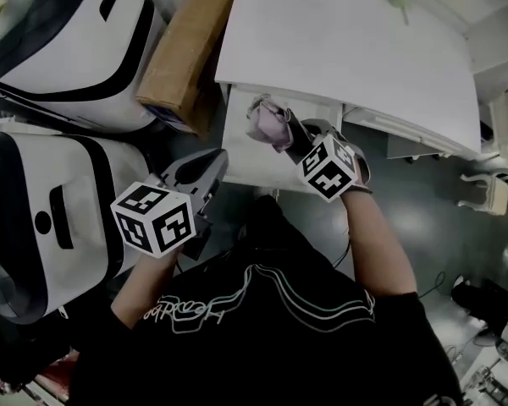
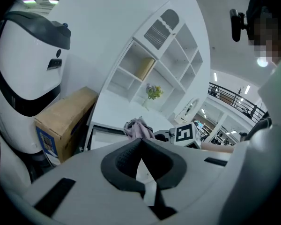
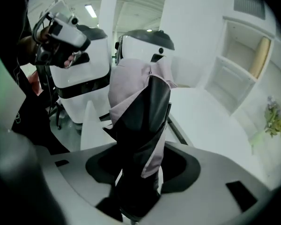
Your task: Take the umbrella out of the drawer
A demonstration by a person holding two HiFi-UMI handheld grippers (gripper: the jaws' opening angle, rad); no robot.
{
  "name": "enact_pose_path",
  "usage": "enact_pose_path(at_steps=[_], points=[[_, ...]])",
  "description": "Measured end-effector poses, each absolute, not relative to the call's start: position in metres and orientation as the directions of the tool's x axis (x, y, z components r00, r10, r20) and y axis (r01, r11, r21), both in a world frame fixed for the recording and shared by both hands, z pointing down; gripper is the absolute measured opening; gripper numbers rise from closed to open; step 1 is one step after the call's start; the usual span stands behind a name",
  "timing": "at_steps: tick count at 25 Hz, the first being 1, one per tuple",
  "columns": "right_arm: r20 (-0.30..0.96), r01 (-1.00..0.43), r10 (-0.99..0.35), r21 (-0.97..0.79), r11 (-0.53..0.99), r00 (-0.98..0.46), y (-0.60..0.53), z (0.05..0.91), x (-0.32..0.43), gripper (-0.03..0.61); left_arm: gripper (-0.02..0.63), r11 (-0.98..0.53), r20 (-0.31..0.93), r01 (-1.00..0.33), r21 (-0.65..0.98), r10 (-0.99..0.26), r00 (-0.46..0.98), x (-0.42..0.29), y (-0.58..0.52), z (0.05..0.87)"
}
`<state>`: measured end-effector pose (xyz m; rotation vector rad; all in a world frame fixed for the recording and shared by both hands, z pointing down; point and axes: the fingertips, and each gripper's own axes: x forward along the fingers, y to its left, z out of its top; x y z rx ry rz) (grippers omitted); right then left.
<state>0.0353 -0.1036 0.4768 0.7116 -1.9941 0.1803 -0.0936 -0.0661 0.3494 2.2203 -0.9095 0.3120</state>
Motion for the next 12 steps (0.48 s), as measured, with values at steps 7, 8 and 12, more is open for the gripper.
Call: enact_pose_path(at_steps=[7, 8, 12], points=[[0.695, -0.676, -0.593, 0.208, 0.707, -0.406, -0.065, 0.376, 0.035, 0.229, 0.02, -0.584, 0.374, -0.648, 0.489, -0.531, 0.76, -0.092, -0.029, 0.301], [0.671, -0.698, -0.615, 0.199, 0.688, -0.414, -0.06, 0.362, 0.035, 0.228, 0.02, -0.598, 0.359, -0.64, 0.482, -0.532, 0.767, -0.09, -0.026, 0.292], [0.571, -0.767, -0.684, 0.14, 0.626, -0.454, -0.035, 0.31, 0.034, 0.228, 0.02, -0.658, 0.317, -0.615, 0.435, -0.527, 0.788, -0.083, -0.009, 0.258]])
